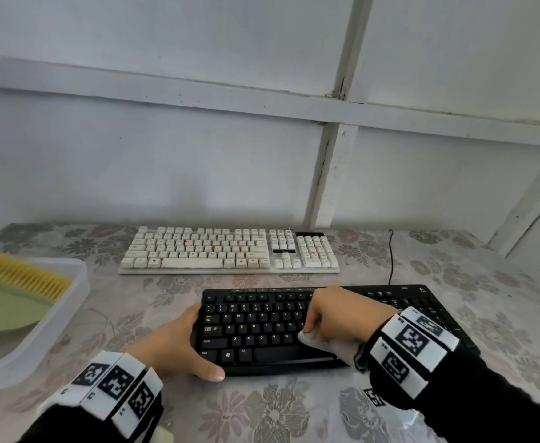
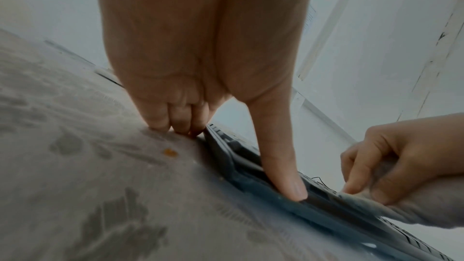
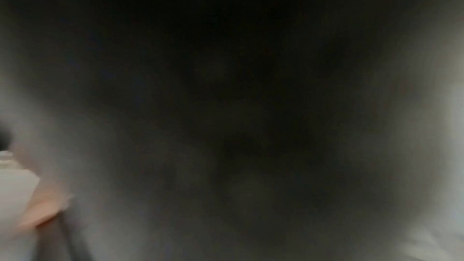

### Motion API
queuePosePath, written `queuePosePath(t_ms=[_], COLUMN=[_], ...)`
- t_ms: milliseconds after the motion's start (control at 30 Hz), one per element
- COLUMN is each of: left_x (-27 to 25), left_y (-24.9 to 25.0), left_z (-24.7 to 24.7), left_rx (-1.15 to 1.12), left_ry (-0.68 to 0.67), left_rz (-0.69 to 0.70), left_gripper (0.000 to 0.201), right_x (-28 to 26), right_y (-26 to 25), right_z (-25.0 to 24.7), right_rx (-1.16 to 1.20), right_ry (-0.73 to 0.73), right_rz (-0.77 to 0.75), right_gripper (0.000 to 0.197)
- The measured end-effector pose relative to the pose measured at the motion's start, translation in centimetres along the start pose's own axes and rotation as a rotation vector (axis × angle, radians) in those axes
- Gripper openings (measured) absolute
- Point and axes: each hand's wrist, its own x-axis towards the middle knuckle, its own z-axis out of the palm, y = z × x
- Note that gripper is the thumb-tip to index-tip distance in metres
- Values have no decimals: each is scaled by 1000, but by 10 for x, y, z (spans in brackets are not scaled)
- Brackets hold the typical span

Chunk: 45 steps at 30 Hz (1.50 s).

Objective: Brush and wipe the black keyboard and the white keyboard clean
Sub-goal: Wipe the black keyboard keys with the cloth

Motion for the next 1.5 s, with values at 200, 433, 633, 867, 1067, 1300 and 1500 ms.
queuePosePath(t_ms=[200,433,633,867,1067,1300,1500], left_x=[1,4,4,4,4,3,0], left_y=[2,0,-1,-5,-6,-4,-2], left_z=[0,1,0,1,-2,0,1], left_rx=[33,42,13,-26,-23,-26,-29], left_ry=[11,52,51,31,13,13,18], left_rz=[1,20,3,30,4,17,28], left_gripper=[145,134,138,147,144,143,138], right_x=[8,41,39,29,11,0,-4], right_y=[-32,-104,-96,-59,-21,4,12], right_z=[-14,8,17,21,12,-6,17], right_rx=[112,18,39,95,101,178,114], right_ry=[58,64,74,79,58,103,166], right_rz=[-128,-389,-308,-274,-124,-113,-166], right_gripper=[27,33,28,33,33,30,30])
